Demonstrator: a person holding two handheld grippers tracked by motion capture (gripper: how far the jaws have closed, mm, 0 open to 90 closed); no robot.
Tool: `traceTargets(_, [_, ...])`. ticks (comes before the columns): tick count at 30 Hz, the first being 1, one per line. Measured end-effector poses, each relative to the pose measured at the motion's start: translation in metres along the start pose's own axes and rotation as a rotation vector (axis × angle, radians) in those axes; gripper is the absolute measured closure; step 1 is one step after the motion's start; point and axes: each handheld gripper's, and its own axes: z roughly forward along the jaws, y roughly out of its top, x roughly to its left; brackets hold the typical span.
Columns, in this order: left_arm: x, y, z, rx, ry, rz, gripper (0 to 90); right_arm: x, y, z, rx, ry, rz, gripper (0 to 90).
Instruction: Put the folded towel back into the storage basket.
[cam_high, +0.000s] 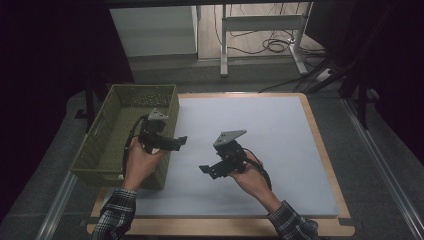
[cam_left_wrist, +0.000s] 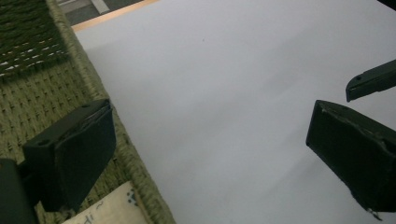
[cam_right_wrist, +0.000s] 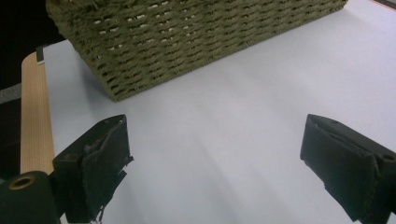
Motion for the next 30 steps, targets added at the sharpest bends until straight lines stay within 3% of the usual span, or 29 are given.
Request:
traceTargets(13, [-0.020,0.007,0.009,-0.010,-0.043,0.010,1.5,-0.013,-0.018,-0.021,0.004,-0.022,0.008,7.0])
traceTargets(30, [-0.059,0.003,0.027,-0.040,-0.109,0.049,1.5,-0.029,-0.048,-0.056,-0.004,-0.066,0.028,7.1])
